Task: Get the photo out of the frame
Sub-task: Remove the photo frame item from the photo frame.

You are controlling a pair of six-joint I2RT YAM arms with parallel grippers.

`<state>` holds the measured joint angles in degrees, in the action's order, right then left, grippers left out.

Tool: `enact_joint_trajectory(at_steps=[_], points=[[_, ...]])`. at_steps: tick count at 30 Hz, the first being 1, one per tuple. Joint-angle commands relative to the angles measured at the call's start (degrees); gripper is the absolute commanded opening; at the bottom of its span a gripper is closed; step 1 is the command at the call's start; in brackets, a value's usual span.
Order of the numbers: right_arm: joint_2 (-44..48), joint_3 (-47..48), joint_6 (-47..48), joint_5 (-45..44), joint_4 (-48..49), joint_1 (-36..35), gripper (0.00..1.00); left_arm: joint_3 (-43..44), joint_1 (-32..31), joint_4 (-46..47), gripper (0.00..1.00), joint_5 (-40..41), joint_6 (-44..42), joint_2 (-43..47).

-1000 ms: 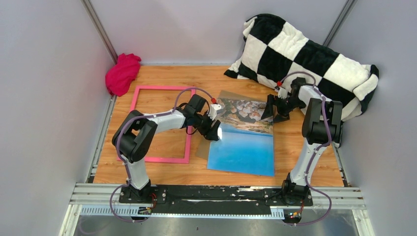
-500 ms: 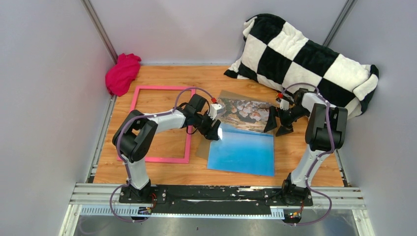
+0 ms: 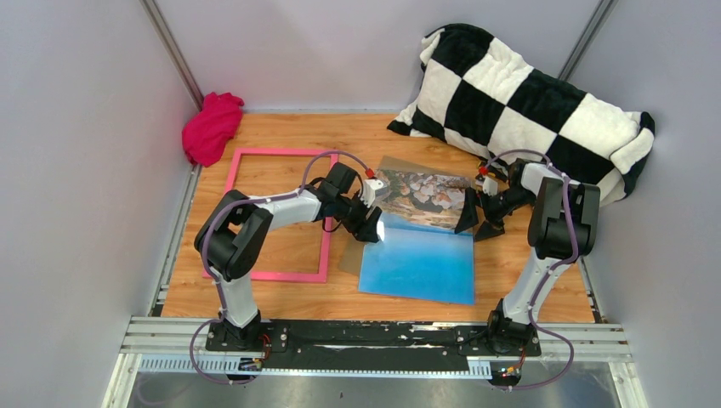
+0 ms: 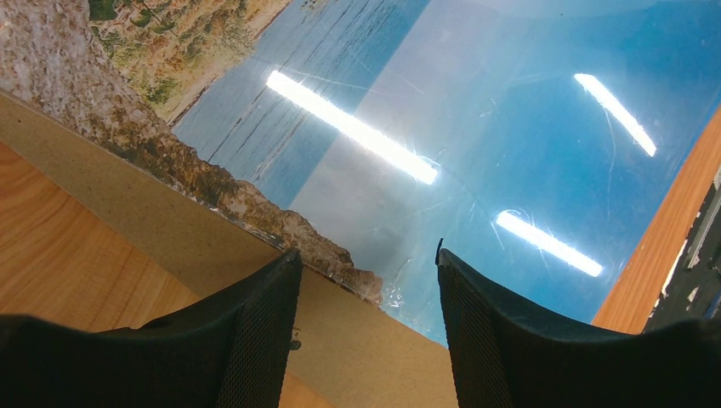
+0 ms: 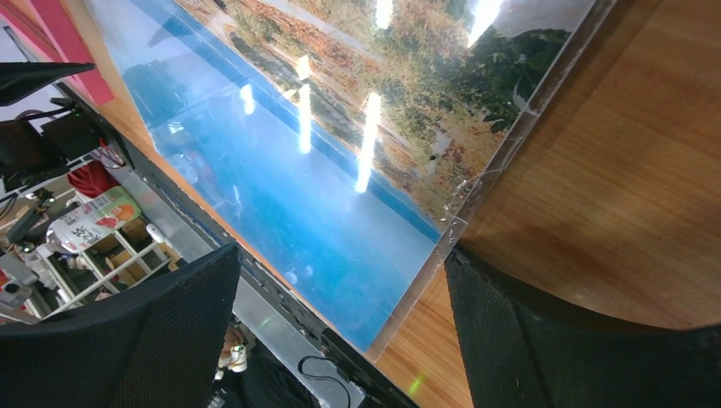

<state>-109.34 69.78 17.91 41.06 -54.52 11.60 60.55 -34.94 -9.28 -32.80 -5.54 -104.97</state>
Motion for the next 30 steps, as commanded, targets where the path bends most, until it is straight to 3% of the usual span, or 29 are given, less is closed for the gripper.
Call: enact_joint_trajectory(at_steps=[1, 30], points=[[-2.27, -0.89, 2.28, 1.01, -0.9, 0.95, 0.89, -1.16, -0.67, -0.93, 0.64, 1.77, -0.26, -2.62], [0.95, 1.3, 7.92, 14.77, -7.09, 3.89, 0.88, -0.75, -0.66, -0.83, 0.64, 1.81, -0.11, -3.87]])
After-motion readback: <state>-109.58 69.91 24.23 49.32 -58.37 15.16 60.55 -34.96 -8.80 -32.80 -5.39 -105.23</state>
